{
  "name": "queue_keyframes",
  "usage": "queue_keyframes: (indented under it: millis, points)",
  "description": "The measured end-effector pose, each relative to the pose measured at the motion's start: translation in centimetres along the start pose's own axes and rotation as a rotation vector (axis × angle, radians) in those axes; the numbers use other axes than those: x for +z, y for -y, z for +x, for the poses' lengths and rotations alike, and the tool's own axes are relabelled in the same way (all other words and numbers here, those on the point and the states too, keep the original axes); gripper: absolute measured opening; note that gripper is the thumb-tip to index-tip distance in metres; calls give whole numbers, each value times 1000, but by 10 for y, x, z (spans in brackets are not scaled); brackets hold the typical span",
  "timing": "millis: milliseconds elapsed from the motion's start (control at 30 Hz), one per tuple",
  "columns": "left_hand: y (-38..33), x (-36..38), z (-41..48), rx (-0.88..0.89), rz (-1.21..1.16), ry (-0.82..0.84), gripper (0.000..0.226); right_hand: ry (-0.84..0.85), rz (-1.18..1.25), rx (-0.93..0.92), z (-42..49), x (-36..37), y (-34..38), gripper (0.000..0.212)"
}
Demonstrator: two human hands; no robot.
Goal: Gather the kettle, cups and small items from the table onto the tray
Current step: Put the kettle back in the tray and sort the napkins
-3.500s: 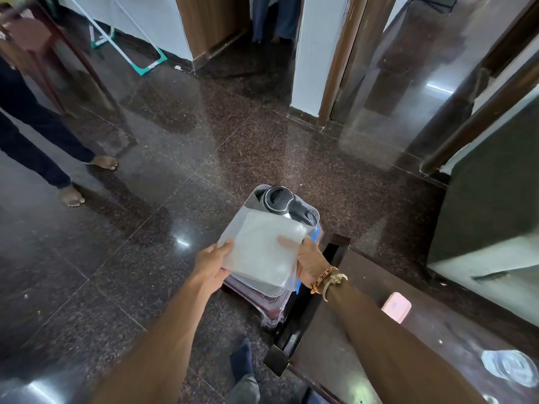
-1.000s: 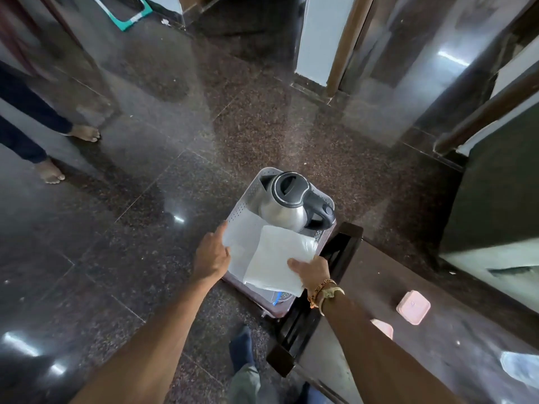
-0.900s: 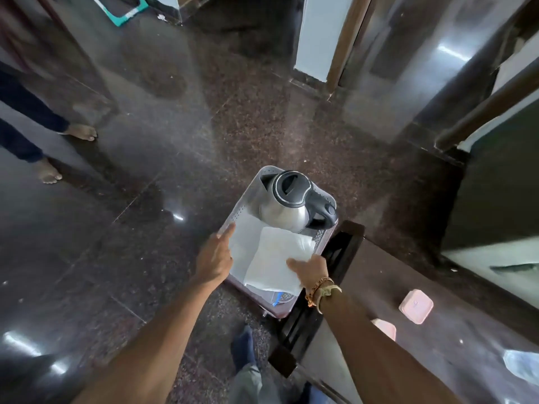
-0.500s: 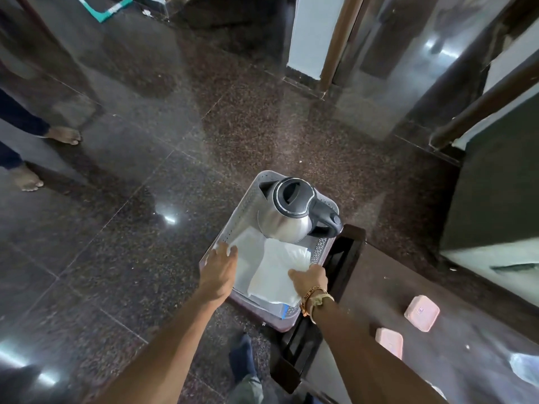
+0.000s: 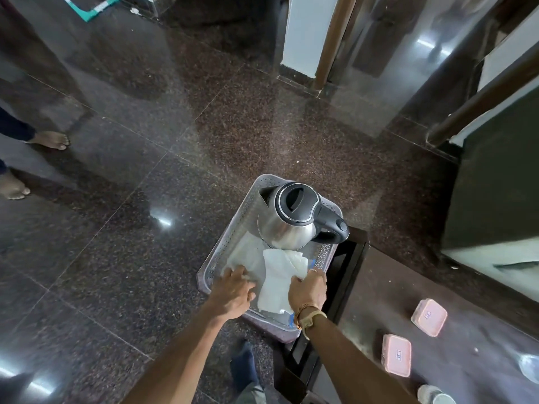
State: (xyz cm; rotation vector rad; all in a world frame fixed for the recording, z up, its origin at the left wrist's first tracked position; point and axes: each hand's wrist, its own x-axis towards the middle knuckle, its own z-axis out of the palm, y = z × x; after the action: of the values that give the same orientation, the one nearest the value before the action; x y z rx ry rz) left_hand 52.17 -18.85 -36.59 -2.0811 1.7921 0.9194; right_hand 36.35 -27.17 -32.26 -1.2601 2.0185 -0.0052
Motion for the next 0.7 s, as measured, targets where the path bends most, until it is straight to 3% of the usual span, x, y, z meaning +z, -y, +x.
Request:
queue_keyframes:
  millis: [67,200,333,500,600,700]
  points:
    - [1,3,1,-6,31,34,36,0,48,-26,-7,6,-1,20]
    - [2,5,5,2,47,58,36,168,99,106,-1,9,-9,6]
    - [0,1,8,-65,2,86,27,207,123,170,16,12,-10,30]
    - [-3,-5,7,-118,-18,82,28,194,143,168,24,13,-6,29]
    - [-8,-17,4,-157,-293,-47,34,202,186,183,24,4,-11,32]
    - [-18,-34,-5,-239,-831,-30,72,314,317,175,16,-16,-15,37]
